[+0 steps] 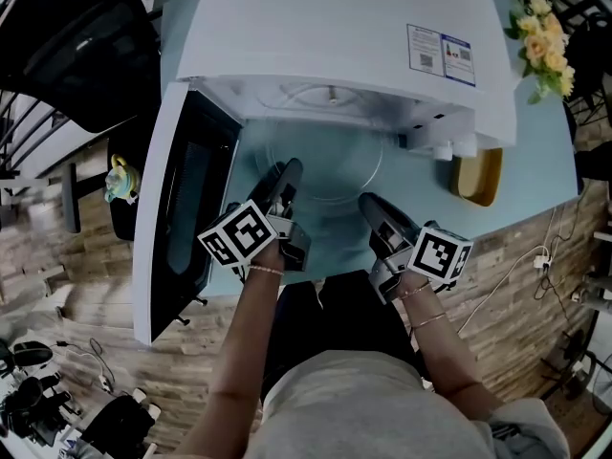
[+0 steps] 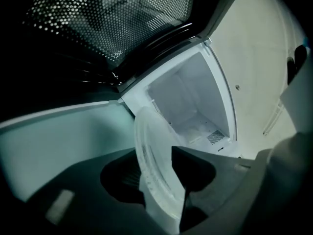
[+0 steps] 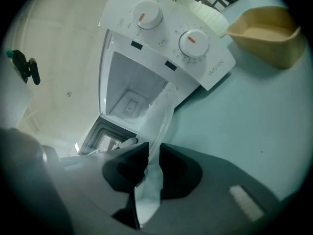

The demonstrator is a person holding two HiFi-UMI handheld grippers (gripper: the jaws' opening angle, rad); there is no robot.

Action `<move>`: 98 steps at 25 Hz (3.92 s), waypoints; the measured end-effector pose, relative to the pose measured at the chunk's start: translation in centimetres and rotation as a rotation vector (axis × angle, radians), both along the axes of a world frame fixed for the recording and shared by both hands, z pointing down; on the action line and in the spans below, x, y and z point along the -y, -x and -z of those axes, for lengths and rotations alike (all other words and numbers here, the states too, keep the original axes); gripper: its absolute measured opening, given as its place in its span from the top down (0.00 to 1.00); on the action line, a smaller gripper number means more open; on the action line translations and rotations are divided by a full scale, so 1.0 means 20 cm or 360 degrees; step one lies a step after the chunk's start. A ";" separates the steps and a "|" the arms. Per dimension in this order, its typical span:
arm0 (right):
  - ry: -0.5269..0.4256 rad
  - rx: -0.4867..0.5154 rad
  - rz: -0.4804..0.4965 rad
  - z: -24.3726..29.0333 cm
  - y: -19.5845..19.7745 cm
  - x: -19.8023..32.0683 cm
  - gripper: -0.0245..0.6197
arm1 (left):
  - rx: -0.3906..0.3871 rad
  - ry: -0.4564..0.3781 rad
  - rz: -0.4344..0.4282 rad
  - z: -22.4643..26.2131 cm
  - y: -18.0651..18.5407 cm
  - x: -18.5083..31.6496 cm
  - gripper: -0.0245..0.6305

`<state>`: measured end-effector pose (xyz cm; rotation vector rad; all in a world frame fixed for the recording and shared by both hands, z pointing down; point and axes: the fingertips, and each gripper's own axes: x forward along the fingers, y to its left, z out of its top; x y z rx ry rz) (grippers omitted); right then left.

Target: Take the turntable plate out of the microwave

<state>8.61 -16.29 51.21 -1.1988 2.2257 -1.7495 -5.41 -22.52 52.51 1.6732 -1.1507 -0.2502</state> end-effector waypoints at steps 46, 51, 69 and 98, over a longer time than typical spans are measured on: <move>-0.0100 0.0165 0.0075 -0.08 -0.02 0.48 0.77 | -0.0165 0.0166 -0.0064 -0.01 0.01 -0.21 0.80; -0.0182 0.0053 0.0135 -0.09 -0.02 0.46 0.75 | -0.0086 0.0108 -0.0092 0.01 0.04 -0.20 0.79; -0.0446 0.0021 0.0014 0.18 -0.10 0.33 0.74 | 0.0111 -0.0251 -0.0165 0.27 0.01 -0.23 0.74; -0.0558 -0.0061 -0.0196 0.49 -0.09 -0.42 0.72 | 0.0088 -0.0423 -0.0375 0.58 0.08 -0.88 0.73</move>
